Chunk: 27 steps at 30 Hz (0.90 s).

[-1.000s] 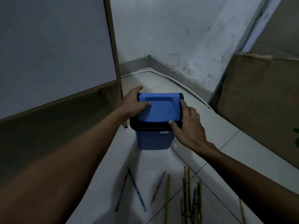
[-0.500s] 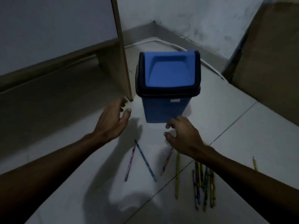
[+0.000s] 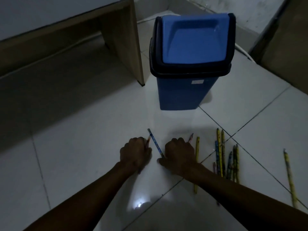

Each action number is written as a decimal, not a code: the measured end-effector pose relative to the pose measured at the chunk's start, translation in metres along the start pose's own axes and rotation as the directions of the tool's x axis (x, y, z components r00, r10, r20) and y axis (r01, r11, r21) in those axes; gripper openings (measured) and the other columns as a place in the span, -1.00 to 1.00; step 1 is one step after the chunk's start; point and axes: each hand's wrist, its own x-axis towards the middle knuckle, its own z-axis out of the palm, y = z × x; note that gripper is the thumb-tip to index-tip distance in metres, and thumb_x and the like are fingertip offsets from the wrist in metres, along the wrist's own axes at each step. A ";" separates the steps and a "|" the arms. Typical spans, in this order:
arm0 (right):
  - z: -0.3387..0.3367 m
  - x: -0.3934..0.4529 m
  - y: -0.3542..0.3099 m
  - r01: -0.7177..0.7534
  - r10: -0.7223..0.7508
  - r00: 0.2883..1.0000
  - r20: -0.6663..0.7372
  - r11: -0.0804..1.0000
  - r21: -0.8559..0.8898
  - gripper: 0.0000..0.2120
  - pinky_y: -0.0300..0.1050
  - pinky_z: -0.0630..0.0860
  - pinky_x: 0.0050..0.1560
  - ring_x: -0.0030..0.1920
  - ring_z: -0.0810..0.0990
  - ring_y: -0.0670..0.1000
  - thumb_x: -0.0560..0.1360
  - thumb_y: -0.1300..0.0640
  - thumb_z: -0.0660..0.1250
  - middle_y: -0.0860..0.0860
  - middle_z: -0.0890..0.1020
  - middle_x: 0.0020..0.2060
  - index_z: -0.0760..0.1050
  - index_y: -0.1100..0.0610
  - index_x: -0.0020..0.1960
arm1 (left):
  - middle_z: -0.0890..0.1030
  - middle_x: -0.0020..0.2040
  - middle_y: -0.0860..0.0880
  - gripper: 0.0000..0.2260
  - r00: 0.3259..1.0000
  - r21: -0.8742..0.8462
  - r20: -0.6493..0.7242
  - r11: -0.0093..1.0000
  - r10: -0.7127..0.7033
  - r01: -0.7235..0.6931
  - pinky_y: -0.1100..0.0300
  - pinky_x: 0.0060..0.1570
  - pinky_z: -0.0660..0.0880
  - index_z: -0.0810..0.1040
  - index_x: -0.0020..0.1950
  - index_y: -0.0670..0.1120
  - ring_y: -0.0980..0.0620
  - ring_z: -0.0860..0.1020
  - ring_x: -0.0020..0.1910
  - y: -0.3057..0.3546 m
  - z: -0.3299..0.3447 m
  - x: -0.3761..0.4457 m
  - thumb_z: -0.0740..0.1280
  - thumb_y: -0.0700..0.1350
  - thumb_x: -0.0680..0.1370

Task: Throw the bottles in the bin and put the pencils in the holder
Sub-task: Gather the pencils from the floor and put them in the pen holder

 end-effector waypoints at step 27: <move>-0.025 -0.055 0.066 -0.215 0.152 0.964 0.219 -0.041 0.976 -0.94 -0.13 0.42 -0.36 -0.39 0.60 -0.01 0.46 0.27 0.40 0.12 0.68 -0.33 0.66 0.22 -0.13 | 0.69 -0.10 -0.22 -0.53 0.760 -0.771 0.409 0.637 0.504 -0.007 0.16 -0.08 0.53 0.65 0.01 -0.33 -0.03 0.63 -0.20 0.058 -0.014 -0.011 0.35 0.12 0.51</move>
